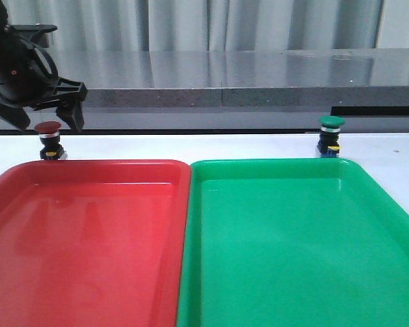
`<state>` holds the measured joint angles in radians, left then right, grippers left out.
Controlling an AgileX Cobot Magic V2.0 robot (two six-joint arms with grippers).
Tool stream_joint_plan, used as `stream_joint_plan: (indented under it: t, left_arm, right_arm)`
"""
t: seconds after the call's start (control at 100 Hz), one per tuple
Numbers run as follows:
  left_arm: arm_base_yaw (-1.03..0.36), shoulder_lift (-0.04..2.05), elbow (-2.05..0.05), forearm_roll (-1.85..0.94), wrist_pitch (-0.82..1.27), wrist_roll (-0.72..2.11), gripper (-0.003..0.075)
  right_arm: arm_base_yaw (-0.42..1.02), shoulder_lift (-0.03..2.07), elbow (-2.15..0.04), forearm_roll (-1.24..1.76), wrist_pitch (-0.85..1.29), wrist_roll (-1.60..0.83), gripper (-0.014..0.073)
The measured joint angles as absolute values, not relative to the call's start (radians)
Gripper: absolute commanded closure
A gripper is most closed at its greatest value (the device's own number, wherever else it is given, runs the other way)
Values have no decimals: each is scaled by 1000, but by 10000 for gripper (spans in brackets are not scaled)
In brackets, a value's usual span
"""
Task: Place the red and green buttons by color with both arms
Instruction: 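Lower the left gripper over the red-capped button and close on it, then carry the red button with the left gripper into the red tray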
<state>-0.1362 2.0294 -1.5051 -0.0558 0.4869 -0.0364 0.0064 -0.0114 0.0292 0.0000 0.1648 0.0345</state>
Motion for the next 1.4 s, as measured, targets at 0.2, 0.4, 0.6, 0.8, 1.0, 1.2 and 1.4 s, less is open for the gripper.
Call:
stream_joint_plan:
  t: [0.2,0.4,0.6,0.8,1.0,1.2,1.4]
  left_arm:
    - [-136,2029,-1507,-56,475,-36,146]
    - [-136,2029,-1507,-56,473,-36,209]
    - [-136,2029,-1507,-56,473,-36,289]
    - [-136,2029,-1507,-56,473,-36,414]
    - [-136,2029,-1507,-54,473,-36,551]
    - [-136,2029,-1507,-54,473,-36,566]
    - [-136,2029,-1509,-56,473,-36,566]
  right_arm:
    - [6,-11,29,0,165,34,661]
    - [6,-11,29,0,165,34,661]
    - [6,-11,29,0,165,34,661]
    - [6,-11,29,0,165,34,661]
    - [6,-11,29,0,165,34,661]
    - [6,-11,29,0,165,34,661]
    - [6,-11,29,0,165,34,661]
